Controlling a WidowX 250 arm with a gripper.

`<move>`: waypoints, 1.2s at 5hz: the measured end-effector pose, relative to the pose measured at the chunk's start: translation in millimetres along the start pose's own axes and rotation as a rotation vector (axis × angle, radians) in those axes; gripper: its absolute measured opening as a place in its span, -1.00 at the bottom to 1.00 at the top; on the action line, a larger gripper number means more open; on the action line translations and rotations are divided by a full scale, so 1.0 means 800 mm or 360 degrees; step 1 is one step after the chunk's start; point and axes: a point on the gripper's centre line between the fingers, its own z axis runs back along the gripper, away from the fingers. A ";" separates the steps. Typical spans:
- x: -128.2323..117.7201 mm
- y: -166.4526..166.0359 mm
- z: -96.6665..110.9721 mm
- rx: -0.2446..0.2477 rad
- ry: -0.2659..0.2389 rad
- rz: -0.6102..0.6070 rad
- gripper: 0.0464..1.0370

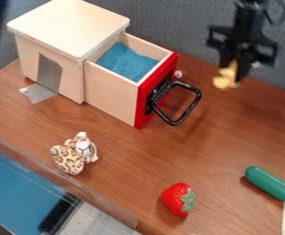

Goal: Put the yellow object on the right side of the table

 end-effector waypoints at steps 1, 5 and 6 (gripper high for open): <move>0.010 -0.022 -0.040 -0.0003 0.0055 0.0003 -0.59; -0.004 -0.055 -0.098 0.0111 0.0118 -0.0064 0.05; -0.013 -0.066 -0.091 0.0179 0.0144 -0.0088 0.65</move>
